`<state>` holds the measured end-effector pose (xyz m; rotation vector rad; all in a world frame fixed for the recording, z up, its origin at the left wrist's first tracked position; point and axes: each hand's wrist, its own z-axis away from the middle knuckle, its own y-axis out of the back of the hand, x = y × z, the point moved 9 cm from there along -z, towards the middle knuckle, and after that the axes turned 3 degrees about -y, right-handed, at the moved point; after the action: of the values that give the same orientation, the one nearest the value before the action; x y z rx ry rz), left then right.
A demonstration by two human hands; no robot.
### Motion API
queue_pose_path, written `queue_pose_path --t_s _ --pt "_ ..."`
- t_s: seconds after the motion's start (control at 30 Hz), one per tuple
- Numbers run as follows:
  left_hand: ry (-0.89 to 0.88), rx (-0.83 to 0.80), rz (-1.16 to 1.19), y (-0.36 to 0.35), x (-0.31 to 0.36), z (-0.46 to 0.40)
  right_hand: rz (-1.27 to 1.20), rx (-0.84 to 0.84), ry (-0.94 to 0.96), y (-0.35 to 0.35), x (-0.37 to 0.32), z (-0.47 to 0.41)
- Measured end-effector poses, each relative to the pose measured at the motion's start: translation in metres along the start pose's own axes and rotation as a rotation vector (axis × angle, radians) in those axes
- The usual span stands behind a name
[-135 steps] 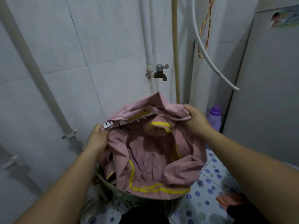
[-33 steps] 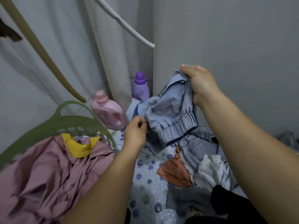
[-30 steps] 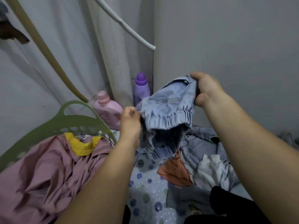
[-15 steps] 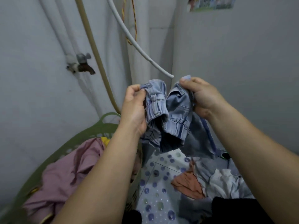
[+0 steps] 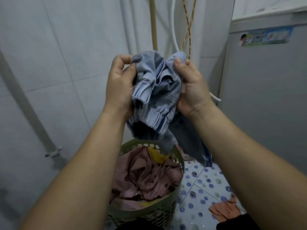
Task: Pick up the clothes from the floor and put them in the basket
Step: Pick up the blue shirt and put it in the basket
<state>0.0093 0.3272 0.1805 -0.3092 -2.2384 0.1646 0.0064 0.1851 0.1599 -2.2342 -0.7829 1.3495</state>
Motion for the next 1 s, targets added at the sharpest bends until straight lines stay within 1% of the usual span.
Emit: queue_pose_path --t_s 0.03,0.1,0.17,0.2,0.23,0.27,0.3,0.33,0.37,0.4,0.43,0.47,0.53,0.57,0.6,0.63,0.67,0.7,0.77,0.83,0.9,1.0 --pt "0.010 0.014 -0.033 0.011 -0.002 0.003 0.001 -0.003 -0.027 -0.002 0.013 0.000" --pt "0.043 0.037 -0.157 0.037 -0.016 0.012 0.050 0.043 -0.114 0.008 0.046 0.004" --pt "0.111 0.039 -0.311 0.062 -0.044 0.027 0.154 0.085 -0.248 0.026 0.084 0.016" --pt "0.173 0.030 -0.380 0.074 -0.063 0.037 0.264 0.105 -0.345 0.040 0.104 0.023" --pt "0.250 0.011 -0.466 0.087 -0.084 0.049 0.457 0.109 -0.456 0.056 0.123 0.032" --pt "0.338 -0.026 -0.559 0.099 -0.105 0.063 0.746 0.083 -0.568 0.074 0.139 0.041" --pt "0.432 -0.102 -0.659 0.108 -0.128 0.077 1.049 0.023 -0.677 0.093 0.150 0.049" --pt "0.546 -0.219 -0.767 0.115 -0.151 0.093 1.291 -0.054 -0.783 0.110 0.161 0.059" --pt "0.656 -0.324 -0.878 0.123 -0.171 0.110 1.438 -0.109 -0.863 0.125 0.168 0.067" --pt "0.731 -0.380 -1.012 0.134 -0.185 0.122 1.511 -0.131 -0.906 0.136 0.172 0.072" --pt "0.759 -0.356 -1.132 0.145 -0.192 0.128 1.548 -0.117 -0.912 0.148 0.174 0.073" --pt "0.745 -0.263 -1.187 0.154 -0.190 0.127 1.586 -0.092 -0.895 0.157 0.173 0.072" --pt "0.600 -0.061 -1.222 0.159 -0.179 0.115 1.677 -0.078 -0.863 0.165 0.170 0.070" --pt "0.515 -0.028 -1.219 0.155 -0.177 0.109 1.725 -0.096 -0.857 0.167 0.171 0.071" --pt "0.449 -0.066 -1.213 0.146 -0.179 0.104 1.773 -0.135 -0.864 0.168 0.175 0.073" --pt "0.410 -0.163 -1.212 0.135 -0.188 0.102 1.827 -0.195 -0.892 0.170 0.181 0.077" --pt "0.415 -0.299 -1.210 0.122 -0.198 0.104 1.891 -0.264 -0.935 0.171 0.188 0.083" --pt "0.470 -0.454 -1.216 0.111 -0.211 0.111 1.961 -0.324 -0.979 0.173 0.195 0.089" --pt "0.642 -0.784 -1.300 0.100 -0.239 0.137 2.087 -0.411 -1.041 0.180 0.207 0.100" --pt "0.757 -1.034 -1.398 0.100 -0.252 0.166 2.162 -0.443 -1.046 0.184 0.216 0.106" --pt "0.855 -1.165 -1.416 0.108 -0.263 0.189 2.185 -0.427 -0.997 0.186 0.220 0.105" --pt "1.012 -1.261 -1.415 0.129 -0.282 0.214 2.099 -0.324 -0.772 0.177 0.223 0.085"
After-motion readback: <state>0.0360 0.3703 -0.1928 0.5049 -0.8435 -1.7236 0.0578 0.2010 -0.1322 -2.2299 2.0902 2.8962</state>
